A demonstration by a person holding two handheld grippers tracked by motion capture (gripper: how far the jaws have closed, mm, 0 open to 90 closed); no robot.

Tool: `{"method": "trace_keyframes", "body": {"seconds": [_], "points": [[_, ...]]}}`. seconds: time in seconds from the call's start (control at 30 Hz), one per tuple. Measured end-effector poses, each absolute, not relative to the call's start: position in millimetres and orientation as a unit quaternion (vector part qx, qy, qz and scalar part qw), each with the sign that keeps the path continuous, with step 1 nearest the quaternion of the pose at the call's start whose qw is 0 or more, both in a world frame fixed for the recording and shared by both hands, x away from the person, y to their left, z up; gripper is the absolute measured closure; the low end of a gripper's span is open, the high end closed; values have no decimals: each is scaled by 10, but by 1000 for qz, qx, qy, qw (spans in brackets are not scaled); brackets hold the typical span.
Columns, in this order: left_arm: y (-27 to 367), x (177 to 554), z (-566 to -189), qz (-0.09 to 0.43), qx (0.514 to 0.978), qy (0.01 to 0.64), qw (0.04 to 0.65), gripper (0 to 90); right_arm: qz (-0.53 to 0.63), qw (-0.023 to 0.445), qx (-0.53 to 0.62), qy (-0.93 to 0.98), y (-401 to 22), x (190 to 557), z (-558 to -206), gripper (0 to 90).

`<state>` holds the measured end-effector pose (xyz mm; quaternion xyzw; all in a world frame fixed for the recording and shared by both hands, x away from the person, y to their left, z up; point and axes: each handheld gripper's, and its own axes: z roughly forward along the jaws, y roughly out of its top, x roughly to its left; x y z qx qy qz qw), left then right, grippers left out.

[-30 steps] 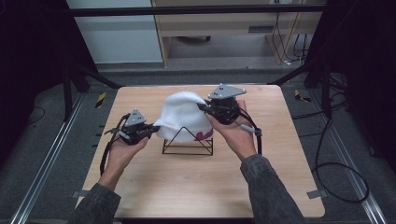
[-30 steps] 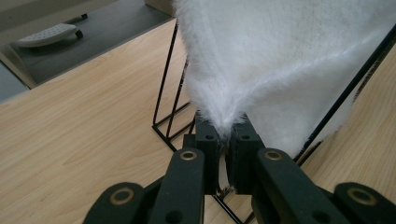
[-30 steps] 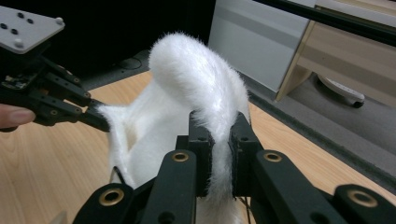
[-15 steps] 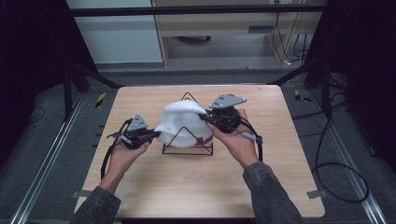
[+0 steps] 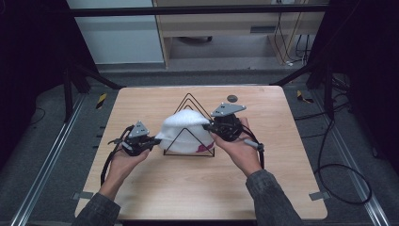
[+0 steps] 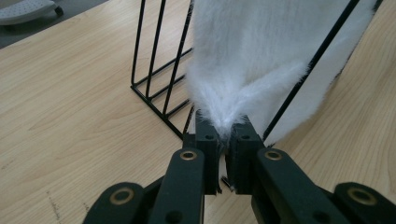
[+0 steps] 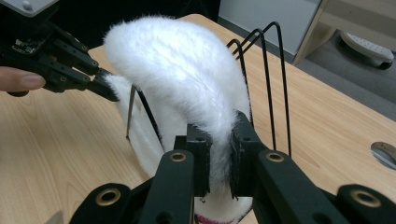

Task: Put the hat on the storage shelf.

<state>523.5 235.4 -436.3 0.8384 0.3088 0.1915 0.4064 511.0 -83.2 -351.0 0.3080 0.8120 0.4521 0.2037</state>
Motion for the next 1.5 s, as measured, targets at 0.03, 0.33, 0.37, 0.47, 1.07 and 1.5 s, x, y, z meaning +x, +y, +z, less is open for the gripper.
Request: {"method": "trace_keyframes", "body": {"seconds": [0.03, 0.33, 0.37, 0.47, 1.07, 1.5], "points": [[2343, 5236, -4380, 189, 838, 310, 407, 842, 452, 203, 309, 812, -838, 5102, -3514, 811], [2345, 5253, -4457, 189, 844, 313, 393, 842, 441, 195, 316, 817, -874, 5124, -3604, 806], [2346, 5251, -4463, 190, 844, 313, 391, 842, 440, 195, 316, 817, -873, 5126, -3608, 805], [2358, 5254, -4489, 188, 845, 317, 388, 842, 436, 191, 317, 820, -854, 5134, -3622, 798], [2414, 5280, -4602, 180, 850, 319, 379, 841, 431, 185, 317, 824, -860, 5094, -3683, 724], [2409, 5297, -4637, 175, 849, 326, 376, 837, 428, 186, 326, 822, -972, 5026, -3797, 682]]}}
